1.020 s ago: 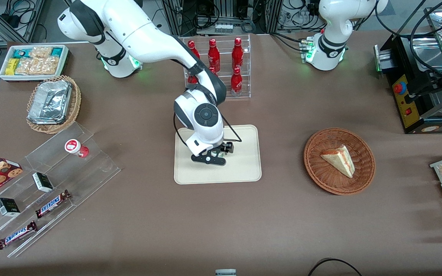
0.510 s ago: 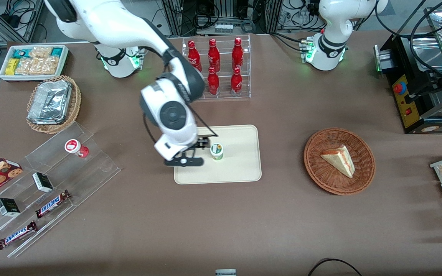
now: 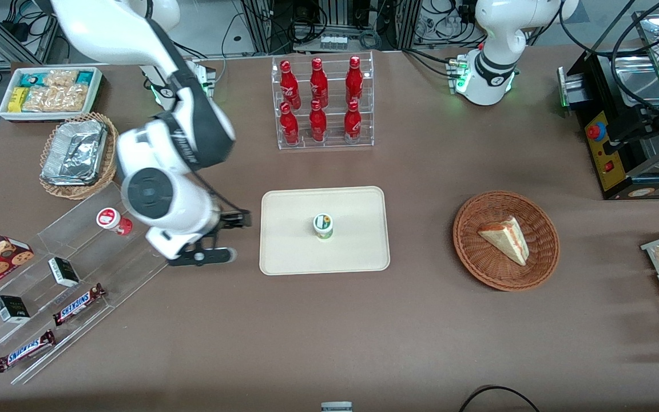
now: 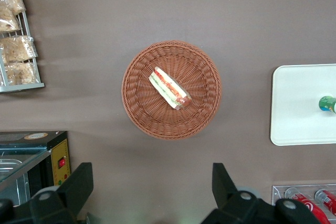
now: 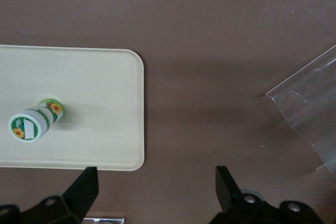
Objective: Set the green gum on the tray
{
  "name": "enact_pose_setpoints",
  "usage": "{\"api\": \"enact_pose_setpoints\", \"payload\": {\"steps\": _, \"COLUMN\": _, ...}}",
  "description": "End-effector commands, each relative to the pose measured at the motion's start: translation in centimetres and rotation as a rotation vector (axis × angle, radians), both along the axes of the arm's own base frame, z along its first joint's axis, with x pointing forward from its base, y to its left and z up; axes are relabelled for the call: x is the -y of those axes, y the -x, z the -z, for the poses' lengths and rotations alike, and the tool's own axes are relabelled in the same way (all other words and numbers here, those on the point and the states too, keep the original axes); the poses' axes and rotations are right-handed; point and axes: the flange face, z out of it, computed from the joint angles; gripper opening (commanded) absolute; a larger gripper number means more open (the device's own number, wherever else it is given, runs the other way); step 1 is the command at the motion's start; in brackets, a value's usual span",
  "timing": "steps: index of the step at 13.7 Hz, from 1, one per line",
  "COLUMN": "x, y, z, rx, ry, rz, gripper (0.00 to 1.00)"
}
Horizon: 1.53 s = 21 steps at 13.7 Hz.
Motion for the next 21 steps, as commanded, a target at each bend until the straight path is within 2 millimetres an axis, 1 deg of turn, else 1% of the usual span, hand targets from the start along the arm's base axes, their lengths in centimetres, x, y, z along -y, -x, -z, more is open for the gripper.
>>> {"api": "enact_pose_setpoints", "payload": {"steps": 1, "x": 3.9, "y": 0.2, "z": -2.6, "rx": -0.018, "ry": -0.048, "rz": -0.006, "gripper": 0.99}}
{"api": "enact_pose_setpoints", "payload": {"steps": 3, "x": 9.8, "y": 0.3, "z": -4.4, "rx": -0.002, "ry": -0.067, "rz": 0.036, "gripper": 0.99}}
{"api": "enact_pose_setpoints", "payload": {"steps": 4, "x": 12.4, "y": 0.4, "z": -4.8, "rx": 0.004, "ry": -0.079, "rz": 0.030, "gripper": 0.99}}
{"api": "enact_pose_setpoints", "payload": {"steps": 5, "x": 14.6, "y": 0.4, "z": -5.5, "rx": 0.015, "ry": -0.091, "rz": 0.014, "gripper": 1.00}}
{"api": "enact_pose_setpoints", "payload": {"steps": 7, "x": 17.7, "y": 0.7, "z": -6.8, "rx": 0.031, "ry": -0.093, "rz": 0.017, "gripper": 0.99}}
{"api": "enact_pose_setpoints", "payload": {"steps": 10, "x": 23.9, "y": 2.3, "z": -8.5, "rx": 0.055, "ry": -0.100, "rz": 0.111, "gripper": 0.99}}
{"api": "enact_pose_setpoints", "payload": {"steps": 11, "x": 25.7, "y": 2.6, "z": -8.9, "rx": 0.063, "ry": -0.101, "rz": 0.137, "gripper": 0.99}}
{"api": "enact_pose_setpoints", "payload": {"steps": 13, "x": 27.5, "y": 3.6, "z": -9.9, "rx": 0.072, "ry": -0.108, "rz": 0.128, "gripper": 1.00}}
{"api": "enact_pose_setpoints", "payload": {"steps": 15, "x": 29.6, "y": 5.0, "z": -11.3, "rx": 0.085, "ry": -0.104, "rz": 0.094, "gripper": 1.00}}
{"api": "enact_pose_setpoints", "payload": {"steps": 16, "x": 30.1, "y": 5.7, "z": -11.8, "rx": 0.075, "ry": -0.092, "rz": 0.086, "gripper": 1.00}}
{"api": "enact_pose_setpoints", "payload": {"steps": 18, "x": 30.6, "y": 7.2, "z": -13.1, "rx": 0.042, "ry": -0.072, "rz": 0.072, "gripper": 0.99}}
{"api": "enact_pose_setpoints", "payload": {"steps": 21, "x": 30.9, "y": 8.9, "z": -14.9, "rx": 0.026, "ry": -0.039, "rz": 0.063, "gripper": 0.99}}
